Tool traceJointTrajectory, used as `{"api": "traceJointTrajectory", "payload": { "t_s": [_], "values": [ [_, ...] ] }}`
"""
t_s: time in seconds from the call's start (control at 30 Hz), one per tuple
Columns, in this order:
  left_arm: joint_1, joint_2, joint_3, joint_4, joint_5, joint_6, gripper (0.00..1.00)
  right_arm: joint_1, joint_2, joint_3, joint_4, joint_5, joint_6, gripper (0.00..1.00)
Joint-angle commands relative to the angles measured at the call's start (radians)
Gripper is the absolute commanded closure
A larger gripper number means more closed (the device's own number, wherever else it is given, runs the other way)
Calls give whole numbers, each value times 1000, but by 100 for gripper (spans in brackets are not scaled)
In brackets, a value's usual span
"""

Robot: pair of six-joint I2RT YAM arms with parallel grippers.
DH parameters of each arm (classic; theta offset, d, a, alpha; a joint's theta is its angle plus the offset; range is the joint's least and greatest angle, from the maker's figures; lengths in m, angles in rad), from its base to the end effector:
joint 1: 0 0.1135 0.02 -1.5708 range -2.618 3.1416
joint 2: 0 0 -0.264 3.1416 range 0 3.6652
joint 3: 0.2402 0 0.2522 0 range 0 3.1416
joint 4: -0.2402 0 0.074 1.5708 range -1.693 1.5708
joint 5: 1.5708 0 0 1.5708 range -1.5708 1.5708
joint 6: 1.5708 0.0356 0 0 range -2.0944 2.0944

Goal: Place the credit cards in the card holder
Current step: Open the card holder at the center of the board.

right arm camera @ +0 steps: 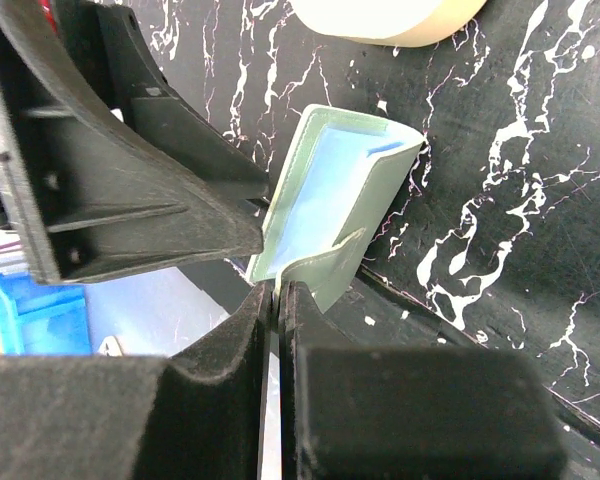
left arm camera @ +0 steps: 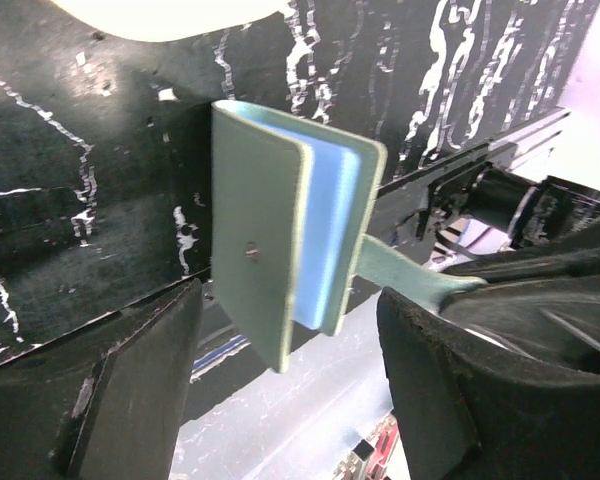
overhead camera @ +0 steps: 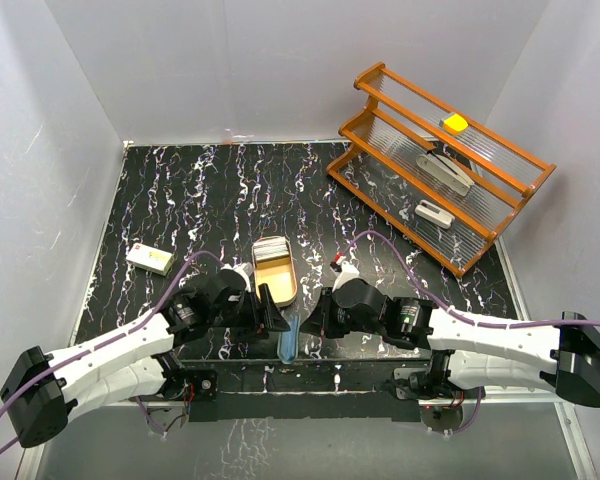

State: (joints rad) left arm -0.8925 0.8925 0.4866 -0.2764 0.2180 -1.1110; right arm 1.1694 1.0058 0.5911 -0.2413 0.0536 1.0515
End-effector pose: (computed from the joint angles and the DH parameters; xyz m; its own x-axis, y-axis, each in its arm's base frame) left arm 0.1117 -0.1508 0.2089 -0.9512 -0.2140 -0.2222 0.0295 0.6539 -0.7560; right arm 0.0853 0.1961 0.2259 -0.9019 0.0940 -0.4216 -0.2410 0.7005 0.6718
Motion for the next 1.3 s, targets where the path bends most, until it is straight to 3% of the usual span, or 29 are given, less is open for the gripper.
{"api": "traceJointTrajectory", "payload": {
  "t_s": [0.0,0.23,0.37,0.57,0.7,0.87,1.27],
  "values": [
    [-4,7,-44,16,7,-1,33,-1,-7,14,-2,44,21,100],
    [-4,36,-55,10,-4,4,47,-1,-54,-5,-33,79,22,100],
    [-4,34,-36,-28,-30,7,49,-1,-64,10,-19,65,13,100],
    [-4,-3,-15,-35,-28,-13,40,-1,-18,39,33,8,-5,100],
    [-4,-25,-65,49,3,-27,36,-2,-10,8,30,29,18,100],
    [-4,-24,-72,59,11,-32,34,-1,-35,-23,113,2,28,100],
    [-4,-34,-102,58,-10,-46,36,-1,3,-1,122,0,14,100]
  ]
}}
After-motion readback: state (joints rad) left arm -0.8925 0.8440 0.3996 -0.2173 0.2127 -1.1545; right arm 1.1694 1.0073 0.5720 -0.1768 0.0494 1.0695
